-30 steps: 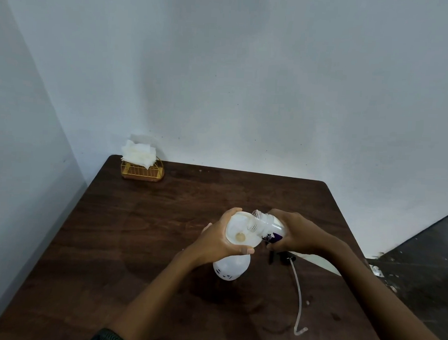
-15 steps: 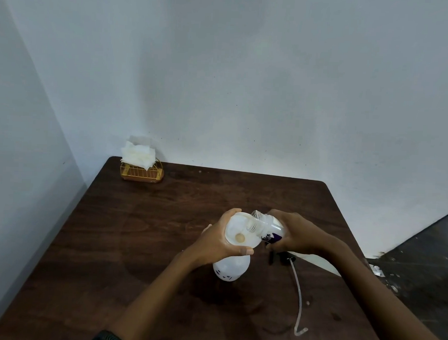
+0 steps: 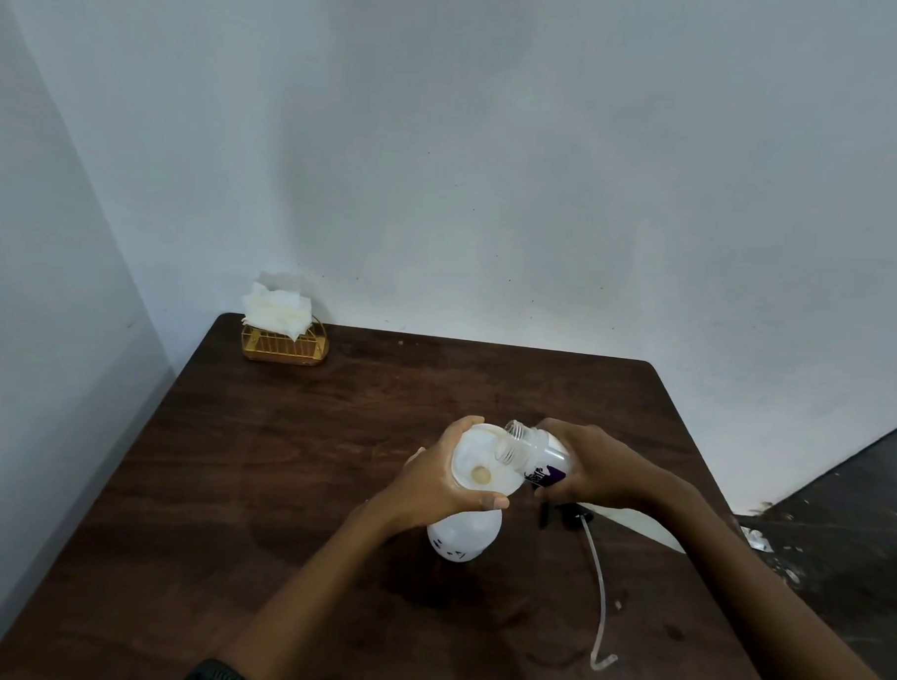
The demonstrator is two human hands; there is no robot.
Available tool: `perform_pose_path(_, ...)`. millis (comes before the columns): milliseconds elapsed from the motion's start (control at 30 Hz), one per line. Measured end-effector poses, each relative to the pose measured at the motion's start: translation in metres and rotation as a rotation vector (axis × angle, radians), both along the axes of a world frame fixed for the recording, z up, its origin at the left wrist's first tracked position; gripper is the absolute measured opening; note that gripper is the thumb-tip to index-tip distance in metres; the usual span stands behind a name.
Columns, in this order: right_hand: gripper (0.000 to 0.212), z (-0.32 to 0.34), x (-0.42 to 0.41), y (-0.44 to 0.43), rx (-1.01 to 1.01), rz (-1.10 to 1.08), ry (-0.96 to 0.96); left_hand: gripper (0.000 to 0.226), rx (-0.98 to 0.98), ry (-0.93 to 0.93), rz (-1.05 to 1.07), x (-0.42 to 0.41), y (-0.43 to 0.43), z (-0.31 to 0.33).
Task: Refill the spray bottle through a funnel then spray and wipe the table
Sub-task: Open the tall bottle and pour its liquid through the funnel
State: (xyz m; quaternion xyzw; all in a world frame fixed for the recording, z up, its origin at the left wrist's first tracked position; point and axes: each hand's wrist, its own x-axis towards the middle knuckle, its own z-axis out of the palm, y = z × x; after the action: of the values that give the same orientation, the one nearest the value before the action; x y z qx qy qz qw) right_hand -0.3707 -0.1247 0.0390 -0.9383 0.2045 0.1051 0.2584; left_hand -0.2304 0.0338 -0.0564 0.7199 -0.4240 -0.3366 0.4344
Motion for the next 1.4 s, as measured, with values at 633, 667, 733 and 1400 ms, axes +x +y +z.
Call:
perform_pose_path(633, 0.049, -0.0019, -0.0003, -0.0023, 0.000, 0.009, -0.004, 0.092, 0.009, 0.008, -0.001, -0.0008, 0.0005, 0.0013)
perform_pose_path(667, 0.048, -0.0023, -0.0006, -0.0025, -0.001, 0.007, -0.007, 0.093, 0.006, 0.009, 0.000, -0.0008, 0.0004, 0.0014)
perform_pose_path(733, 0.047, -0.0029, -0.0006, -0.0027, 0.004, 0.004, -0.015, 0.096, 0.001, 0.010, 0.002, -0.0008, 0.0004, 0.0017)
perform_pose_path(1400, 0.047, -0.0018, 0.0000, -0.0018, 0.001, 0.006, -0.003, 0.103, 0.003, 0.027, -0.005, -0.0021, 0.0014, 0.0028)
